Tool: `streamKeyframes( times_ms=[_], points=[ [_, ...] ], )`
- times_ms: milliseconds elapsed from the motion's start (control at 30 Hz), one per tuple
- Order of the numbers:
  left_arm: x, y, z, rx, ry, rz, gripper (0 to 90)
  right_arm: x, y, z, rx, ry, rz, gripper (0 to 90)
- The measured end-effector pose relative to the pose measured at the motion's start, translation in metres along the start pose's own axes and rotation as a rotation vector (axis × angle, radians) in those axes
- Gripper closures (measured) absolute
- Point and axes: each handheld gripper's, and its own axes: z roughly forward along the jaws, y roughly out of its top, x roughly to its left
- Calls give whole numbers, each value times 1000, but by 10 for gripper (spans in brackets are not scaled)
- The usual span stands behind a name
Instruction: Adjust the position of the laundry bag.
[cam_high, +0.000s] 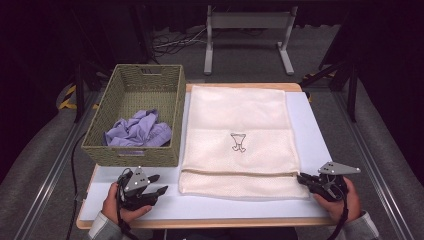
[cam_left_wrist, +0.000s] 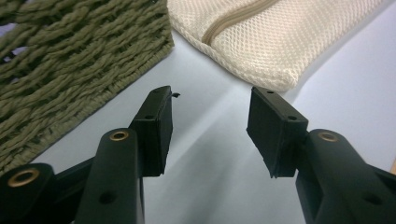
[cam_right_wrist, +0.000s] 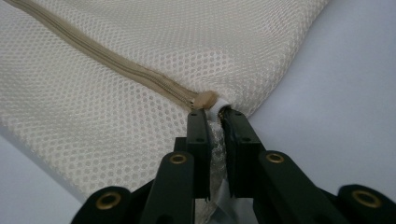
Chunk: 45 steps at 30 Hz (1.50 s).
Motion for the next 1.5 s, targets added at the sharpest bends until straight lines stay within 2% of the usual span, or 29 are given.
streamKeyframes(
  times_ms=[233,733,1500],
  points=[
    [-2,1,4,15,-8,11,511,-4,-1,0,-13,27,13,845],
    [-2,3,9,10,-31,14,510,-4,0,-2,-26,32,-5,849],
    [-4,7,14,6,-52,24,510,-4,5,6,-26,29,-15,850]
  ],
)
